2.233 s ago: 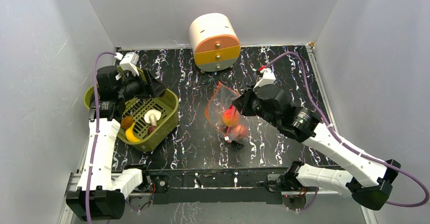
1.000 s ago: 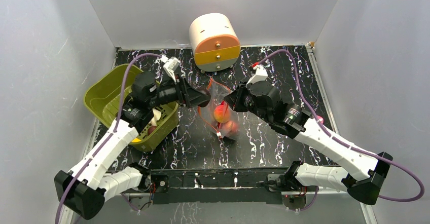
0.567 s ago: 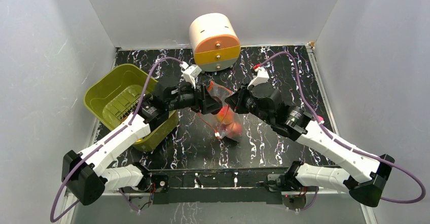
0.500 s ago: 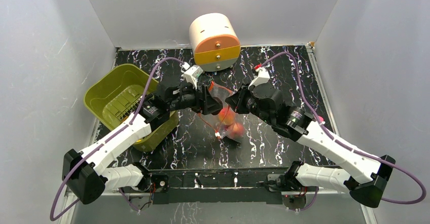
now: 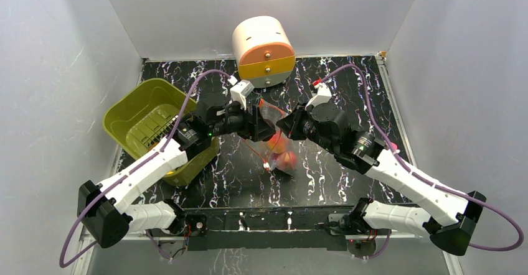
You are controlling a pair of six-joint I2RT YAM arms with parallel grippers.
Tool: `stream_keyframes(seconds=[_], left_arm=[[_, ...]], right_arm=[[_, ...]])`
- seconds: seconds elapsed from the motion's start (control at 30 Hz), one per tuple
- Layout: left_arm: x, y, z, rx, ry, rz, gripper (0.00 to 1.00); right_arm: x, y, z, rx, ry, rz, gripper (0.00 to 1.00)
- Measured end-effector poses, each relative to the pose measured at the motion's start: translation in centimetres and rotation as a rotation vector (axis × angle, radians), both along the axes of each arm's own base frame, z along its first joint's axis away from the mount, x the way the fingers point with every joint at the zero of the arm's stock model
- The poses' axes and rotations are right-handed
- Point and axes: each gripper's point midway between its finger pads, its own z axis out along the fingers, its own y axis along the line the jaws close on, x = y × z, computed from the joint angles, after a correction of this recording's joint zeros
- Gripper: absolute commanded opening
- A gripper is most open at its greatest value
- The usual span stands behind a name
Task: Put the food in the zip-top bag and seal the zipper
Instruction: Place the fake fruit in the zipper food storage bag.
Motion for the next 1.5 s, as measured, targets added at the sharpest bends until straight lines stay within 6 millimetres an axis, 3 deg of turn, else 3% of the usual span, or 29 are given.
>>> stream_keyframes(seconds=[0.1, 0.13, 0.17, 0.2, 0.57, 0.93, 1.23, 1.37, 1.5], left_arm=[[0.1, 0.1, 0.3, 0.006, -0.009, 0.001, 0.68], [0.1, 0.1, 0.4, 0.008, -0.013, 0.001, 0.87], [0.2, 0.1, 0.5, 0.009, -0.018, 0.003, 0.97], [0.2, 0.1, 0.6, 0.011, -0.026, 0.002, 0.98], [0.2, 0.3, 0.9, 0.020, -0.055, 0.000, 0.98], [0.9, 2.5, 1.7, 0.098, -0.089, 0.095, 0.98], [1.8, 6.6, 3.6, 0.202, -0.162, 0.259, 0.98], [2.6, 8.9, 4.9, 0.263, -0.180, 0.368, 0.89], [3.0, 11.1, 4.4, 0.347, -0.179, 0.459, 0.82]], right_arm=[[0.0, 0.0, -0.1, -0.001, 0.001, 0.001, 0.00], [0.0, 0.0, -0.1, -0.002, 0.002, 0.001, 0.00], [0.0, 0.0, -0.2, -0.003, 0.004, 0.001, 0.00], [0.0, 0.0, -0.3, -0.005, 0.005, 0.001, 0.00], [-0.1, -0.4, -0.9, -0.024, 0.015, -0.008, 0.00], [-0.1, -1.4, -1.2, -0.055, 0.011, -0.037, 0.00], [-0.8, -2.5, 0.0, -0.027, -0.011, -0.047, 0.00], [-1.1, -2.8, 0.7, -0.006, -0.020, -0.049, 0.00], [-1.4, -3.1, 1.3, 0.011, -0.031, -0.049, 0.00]])
